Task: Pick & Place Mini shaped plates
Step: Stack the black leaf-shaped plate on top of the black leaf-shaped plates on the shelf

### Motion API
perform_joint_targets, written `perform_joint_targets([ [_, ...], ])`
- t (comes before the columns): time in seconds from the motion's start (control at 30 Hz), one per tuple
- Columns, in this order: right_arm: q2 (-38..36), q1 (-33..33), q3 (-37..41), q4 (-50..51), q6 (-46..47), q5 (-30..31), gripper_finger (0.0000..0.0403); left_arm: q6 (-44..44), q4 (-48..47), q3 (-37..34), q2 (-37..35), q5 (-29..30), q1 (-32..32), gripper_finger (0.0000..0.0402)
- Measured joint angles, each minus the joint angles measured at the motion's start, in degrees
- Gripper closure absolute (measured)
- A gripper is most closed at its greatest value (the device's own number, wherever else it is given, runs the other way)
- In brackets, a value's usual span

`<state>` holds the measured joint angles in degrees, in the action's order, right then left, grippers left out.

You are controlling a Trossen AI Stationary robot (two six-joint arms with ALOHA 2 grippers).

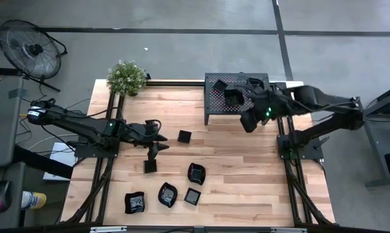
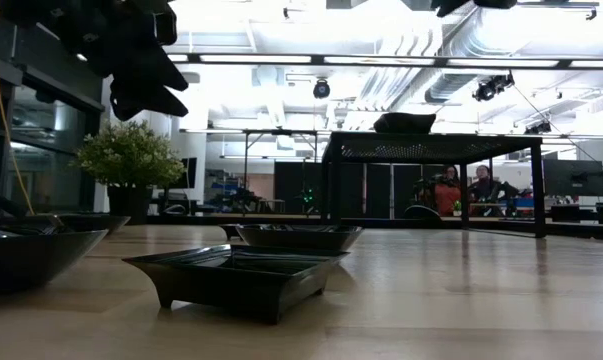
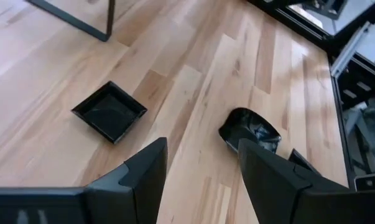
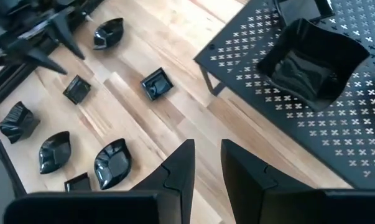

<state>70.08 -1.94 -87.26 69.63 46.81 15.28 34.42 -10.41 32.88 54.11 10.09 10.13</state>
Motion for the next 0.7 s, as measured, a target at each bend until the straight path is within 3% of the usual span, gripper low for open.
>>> perform_joint_targets([
  [0.23, 1.3, -12.5, 0.0, 0.0, 6.6, 9.8, 0.0329, 0.6, 0.0, 0.0, 0.0, 1.5, 0.0, 0.0206],
  [0.47, 5.2, -20.6, 0.0, 0.0, 9.7, 10.0, 0.0329, 0.6, 0.1, 0.0, 0.0, 1.7, 0.0, 0.0206],
  [0.7, 11.2, -25.9, 0.0, -1.5, 19.2, 11.2, 0.0329, 0.5, 0.0, 0.0, 0.0, 1.6, 0.0, 0.0206],
])
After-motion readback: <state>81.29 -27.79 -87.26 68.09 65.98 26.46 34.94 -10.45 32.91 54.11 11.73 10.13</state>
